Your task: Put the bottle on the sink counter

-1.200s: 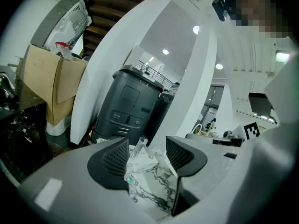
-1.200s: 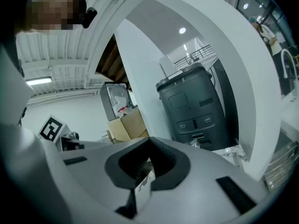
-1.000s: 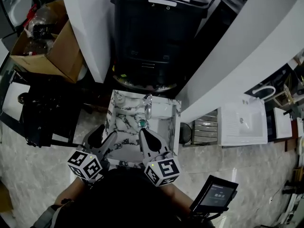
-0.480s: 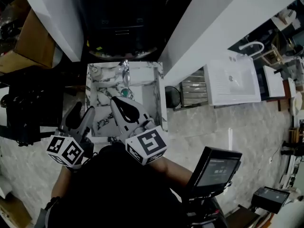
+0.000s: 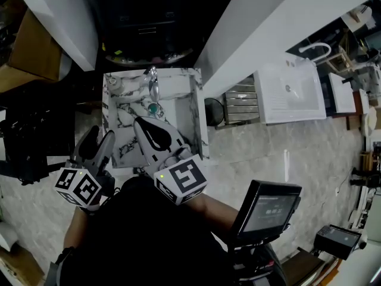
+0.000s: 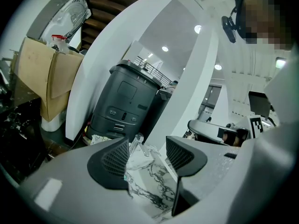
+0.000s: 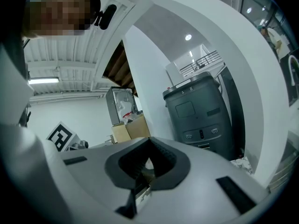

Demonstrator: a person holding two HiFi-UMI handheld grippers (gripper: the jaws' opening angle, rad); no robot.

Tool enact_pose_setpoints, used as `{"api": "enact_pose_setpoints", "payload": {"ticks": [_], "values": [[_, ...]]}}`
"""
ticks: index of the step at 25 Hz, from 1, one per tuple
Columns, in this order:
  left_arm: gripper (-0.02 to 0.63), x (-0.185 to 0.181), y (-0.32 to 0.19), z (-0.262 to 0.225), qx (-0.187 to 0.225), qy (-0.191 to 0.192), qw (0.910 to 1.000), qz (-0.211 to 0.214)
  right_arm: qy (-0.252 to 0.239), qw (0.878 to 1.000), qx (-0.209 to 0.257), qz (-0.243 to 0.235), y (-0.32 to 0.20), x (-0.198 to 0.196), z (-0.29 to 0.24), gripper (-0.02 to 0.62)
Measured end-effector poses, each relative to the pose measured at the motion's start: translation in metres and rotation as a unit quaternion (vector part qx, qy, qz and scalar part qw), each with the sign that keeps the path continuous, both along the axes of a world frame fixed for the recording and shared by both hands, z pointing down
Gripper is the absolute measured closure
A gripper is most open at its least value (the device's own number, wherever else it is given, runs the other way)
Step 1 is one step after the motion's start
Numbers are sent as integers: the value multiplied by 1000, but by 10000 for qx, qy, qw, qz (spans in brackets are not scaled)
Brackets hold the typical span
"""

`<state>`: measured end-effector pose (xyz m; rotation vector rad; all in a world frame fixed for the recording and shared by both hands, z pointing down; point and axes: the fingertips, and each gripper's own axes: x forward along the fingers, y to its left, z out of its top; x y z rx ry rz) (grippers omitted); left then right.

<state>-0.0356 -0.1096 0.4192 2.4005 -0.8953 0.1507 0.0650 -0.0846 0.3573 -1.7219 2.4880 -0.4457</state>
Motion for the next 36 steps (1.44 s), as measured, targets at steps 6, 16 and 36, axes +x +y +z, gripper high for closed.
{"api": "enact_pose_setpoints", "payload": {"ticks": [6,16,36], "values": [[354,-2,0,7,-91,-9,10000,3,0,10000,-36,-51,-2,-5,4,600],[354,-4,8,9,-111,-1,9999,33,45,9998,-115,-131,9,-13,8,600],[354,-7,25,11,-147,2,9999,59,23,9998,-163,-76,26,-16,12,600]]}}
